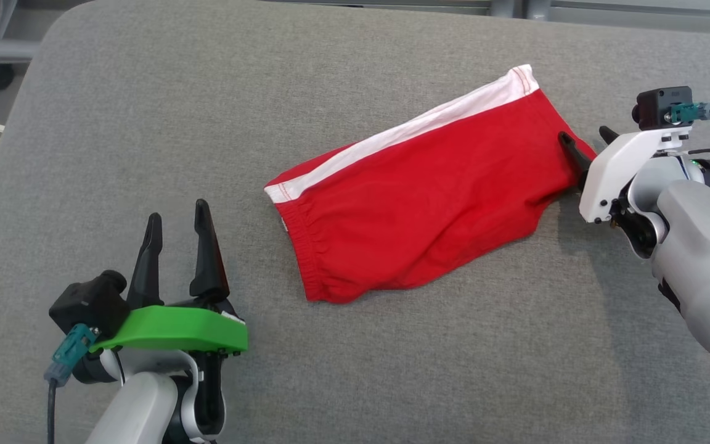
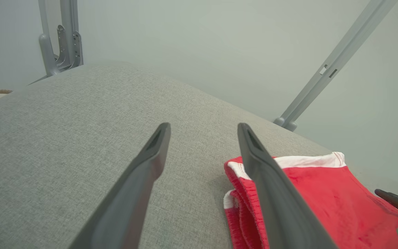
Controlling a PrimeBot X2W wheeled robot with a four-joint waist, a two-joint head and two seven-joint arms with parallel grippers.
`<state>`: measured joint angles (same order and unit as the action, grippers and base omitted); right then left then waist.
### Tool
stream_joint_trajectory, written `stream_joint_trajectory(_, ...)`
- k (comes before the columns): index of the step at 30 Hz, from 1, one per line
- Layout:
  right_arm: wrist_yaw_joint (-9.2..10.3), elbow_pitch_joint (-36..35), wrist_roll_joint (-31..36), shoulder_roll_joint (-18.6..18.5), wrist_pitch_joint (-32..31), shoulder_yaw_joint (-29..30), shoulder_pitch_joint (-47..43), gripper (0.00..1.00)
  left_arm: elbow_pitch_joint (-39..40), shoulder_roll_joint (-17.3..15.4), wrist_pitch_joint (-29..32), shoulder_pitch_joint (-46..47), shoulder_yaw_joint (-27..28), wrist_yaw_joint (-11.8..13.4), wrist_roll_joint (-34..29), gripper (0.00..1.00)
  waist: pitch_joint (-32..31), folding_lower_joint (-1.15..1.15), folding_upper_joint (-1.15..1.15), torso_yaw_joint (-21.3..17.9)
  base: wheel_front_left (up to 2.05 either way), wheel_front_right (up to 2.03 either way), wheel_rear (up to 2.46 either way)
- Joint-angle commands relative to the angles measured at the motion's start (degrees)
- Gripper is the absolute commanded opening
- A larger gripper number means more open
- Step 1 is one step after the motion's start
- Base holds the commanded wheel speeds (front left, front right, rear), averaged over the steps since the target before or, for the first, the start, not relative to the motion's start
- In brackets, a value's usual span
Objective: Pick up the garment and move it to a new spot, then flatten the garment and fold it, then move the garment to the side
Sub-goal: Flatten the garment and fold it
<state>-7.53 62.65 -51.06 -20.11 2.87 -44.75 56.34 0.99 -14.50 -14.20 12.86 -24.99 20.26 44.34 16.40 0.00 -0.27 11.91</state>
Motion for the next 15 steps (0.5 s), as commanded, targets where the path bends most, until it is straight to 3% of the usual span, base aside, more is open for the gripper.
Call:
stream_joint_trajectory(1,0.08,0.60,-0.53,0.12,-0.32,0.27,-1.00,1.00,0.17,-0.38,-0.34,-0.70,0.17,0.24,0.05,1.00,0.15,0.00,0.27,1.21,0.00,0.00,0.00)
stream_joint_trajectory(9,0.07,4.76,-3.14,1.99,-4.58,0.72,-1.07,1.00,0.25,0.16,-0.52,-1.56,0.98,0.02,0.57,1.00,0.21,0.00,0.27,3.42,0.00,0.00,0.00)
stream_joint_trajectory(10,0.07,5.15,-3.35,2.30,-5.09,0.72,-1.01,0.95,0.17,0.20,-0.54,-1.71,1.09,-0.06,0.59,1.00,0.14,0.00,0.27,3.52,0.00,0.00,0.00)
stream_joint_trajectory(11,0.04,5.64,-3.79,2.86,-5.45,0.88,-0.79,0.46,0.04,0.25,-0.59,-1.85,1.34,-0.15,0.60,1.00,0.05,0.00,0.27,3.67,0.00,0.00,0.00)
stream_joint_trajectory(15,0.04,6.31,-4.39,3.41,-4.76,1.29,-0.15,0.07,-0.05,0.28,-0.62,-1.90,1.81,-0.30,0.50,1.00,0.10,0.00,0.27,3.72,0.00,0.00,0.00)
